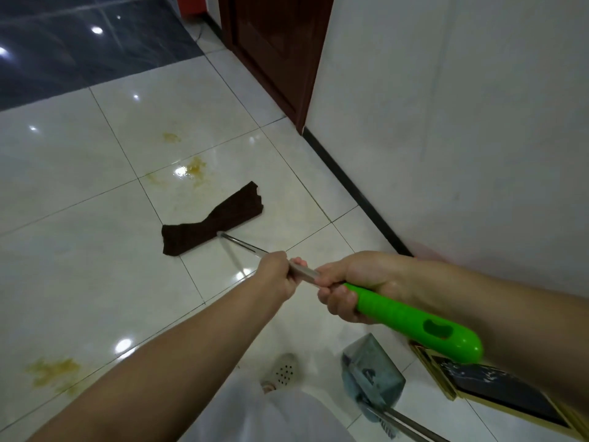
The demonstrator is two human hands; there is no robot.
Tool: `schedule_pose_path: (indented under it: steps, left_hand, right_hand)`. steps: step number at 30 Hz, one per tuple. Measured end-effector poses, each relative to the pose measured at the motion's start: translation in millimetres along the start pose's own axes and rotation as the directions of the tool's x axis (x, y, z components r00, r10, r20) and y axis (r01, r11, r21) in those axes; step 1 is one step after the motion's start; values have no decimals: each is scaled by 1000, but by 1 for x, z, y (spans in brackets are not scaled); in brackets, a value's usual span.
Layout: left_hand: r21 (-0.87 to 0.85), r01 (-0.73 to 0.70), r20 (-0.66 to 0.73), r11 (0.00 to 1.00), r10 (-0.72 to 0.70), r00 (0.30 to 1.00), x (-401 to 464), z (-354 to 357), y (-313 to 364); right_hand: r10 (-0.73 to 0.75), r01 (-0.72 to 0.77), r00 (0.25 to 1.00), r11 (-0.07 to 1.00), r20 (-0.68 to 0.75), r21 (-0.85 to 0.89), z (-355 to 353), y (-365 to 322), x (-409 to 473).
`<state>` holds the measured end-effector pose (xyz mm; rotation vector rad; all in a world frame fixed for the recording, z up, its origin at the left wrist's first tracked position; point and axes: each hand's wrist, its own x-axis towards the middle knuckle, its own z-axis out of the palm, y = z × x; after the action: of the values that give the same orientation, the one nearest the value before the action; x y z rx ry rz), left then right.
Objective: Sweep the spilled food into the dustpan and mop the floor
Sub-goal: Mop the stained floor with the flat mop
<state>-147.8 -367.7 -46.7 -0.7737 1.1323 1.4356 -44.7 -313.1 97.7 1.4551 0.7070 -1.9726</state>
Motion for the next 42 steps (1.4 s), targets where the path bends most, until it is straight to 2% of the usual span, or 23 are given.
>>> schedule_pose_path:
  steps: [4, 8, 16, 19, 24, 27, 29, 35, 42]
  left_hand:
    - [-5, -9, 26, 1000, 9, 1000, -6, -3, 15]
    - [32, -53, -1, 998, 53, 999, 3, -11, 54]
    - [57, -67, -41, 996, 70, 997, 35, -36, 161]
    - [81, -64, -32, 995, 66, 997, 41, -41, 210]
    - [225, -91, -64, 970, 108, 992, 49, -54, 293]
    - [393, -186, -39, 901, 219, 975, 53, -60, 334]
    - [442, -209, -30, 872, 247, 969, 63, -62, 361]
    - [284, -21, -88, 959, 48, 995, 112, -58, 432]
    - [298, -39, -79, 954, 65, 995, 149, -38, 488]
  right_hand:
    - [11, -16, 999, 995, -47, -100, 15, -14, 0]
    - [-11, 5, 998, 995, -61, -97, 46, -38, 17]
    - [-61, 61, 998, 996, -10, 69, 128, -101, 56]
    - [-105, 98, 994, 978, 28, 186, 164, -134, 67]
    - [-196, 181, 980, 951, 35, 251, 227, -186, 94]
    - [-205, 193, 979, 945, 19, 265, 256, -218, 110]
    - [-204, 193, 979, 942, 11, 276, 271, -238, 123]
    - [-219, 198, 976, 902, 12, 383, 301, -289, 160]
    - [-236, 209, 972, 886, 14, 415, 310, -350, 178]
